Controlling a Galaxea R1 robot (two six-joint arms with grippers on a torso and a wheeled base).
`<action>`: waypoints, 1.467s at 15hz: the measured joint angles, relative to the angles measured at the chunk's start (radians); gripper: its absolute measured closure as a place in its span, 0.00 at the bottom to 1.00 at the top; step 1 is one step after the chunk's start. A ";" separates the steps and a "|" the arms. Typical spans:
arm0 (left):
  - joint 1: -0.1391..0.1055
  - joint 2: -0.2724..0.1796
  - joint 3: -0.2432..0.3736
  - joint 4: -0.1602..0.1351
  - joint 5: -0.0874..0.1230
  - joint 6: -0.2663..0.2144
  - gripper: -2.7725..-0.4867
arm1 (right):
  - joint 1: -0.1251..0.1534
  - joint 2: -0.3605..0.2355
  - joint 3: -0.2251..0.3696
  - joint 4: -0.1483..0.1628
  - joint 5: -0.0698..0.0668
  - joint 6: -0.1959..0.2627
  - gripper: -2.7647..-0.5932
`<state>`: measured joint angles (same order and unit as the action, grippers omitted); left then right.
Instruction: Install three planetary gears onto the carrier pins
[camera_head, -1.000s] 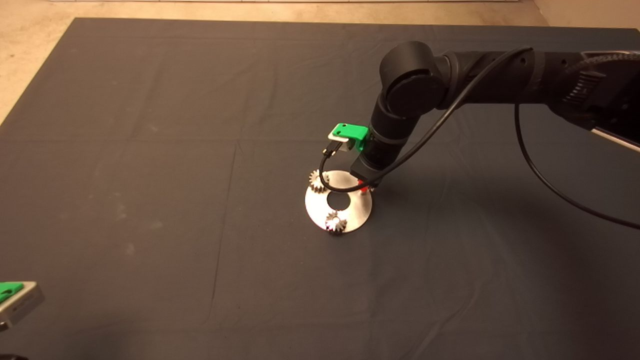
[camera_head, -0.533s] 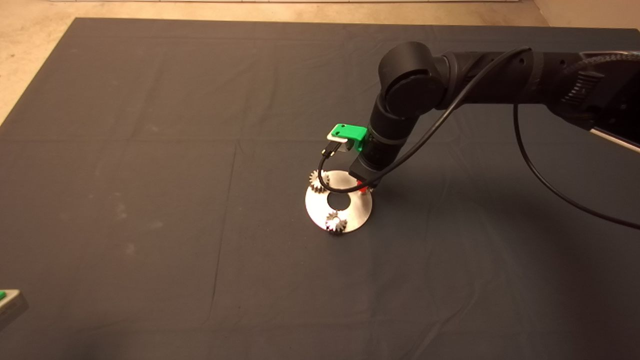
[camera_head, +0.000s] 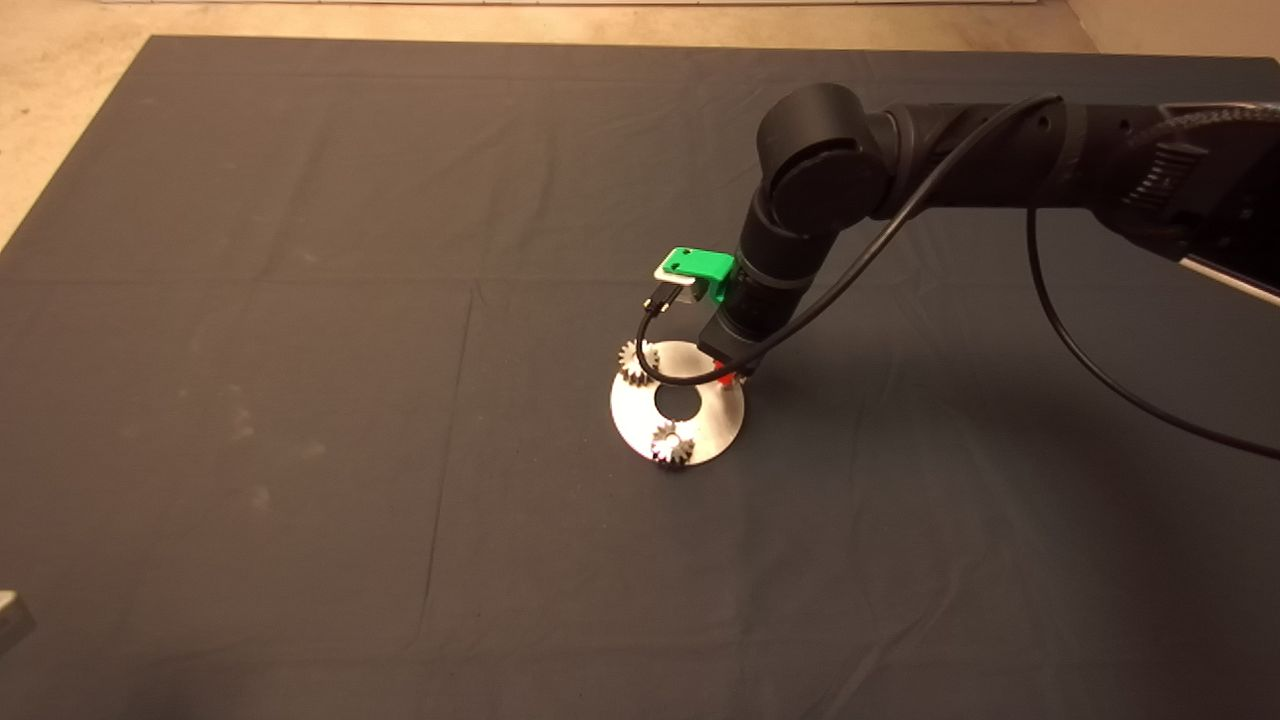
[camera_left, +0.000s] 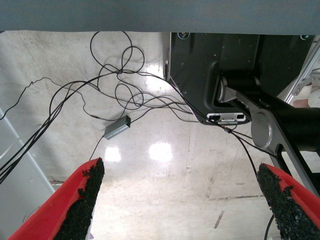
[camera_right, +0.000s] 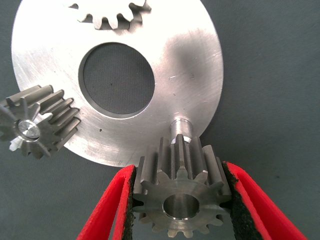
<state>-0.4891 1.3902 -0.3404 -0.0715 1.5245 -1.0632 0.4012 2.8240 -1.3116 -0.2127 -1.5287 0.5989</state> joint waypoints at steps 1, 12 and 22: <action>0.000 -0.001 0.000 0.000 0.000 0.004 0.26 | -0.008 0.001 -0.006 0.000 -0.002 0.000 0.78; -0.003 -0.009 0.000 0.000 0.000 0.013 0.26 | -0.027 0.002 -0.028 -0.014 -0.001 -0.004 0.78; -0.003 -0.009 0.000 0.000 0.000 0.014 0.26 | -0.027 0.002 -0.031 -0.057 -0.001 -0.006 0.78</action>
<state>-0.4917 1.3815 -0.3404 -0.0717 1.5240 -1.0496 0.3741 2.8260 -1.3421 -0.2694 -1.5294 0.5926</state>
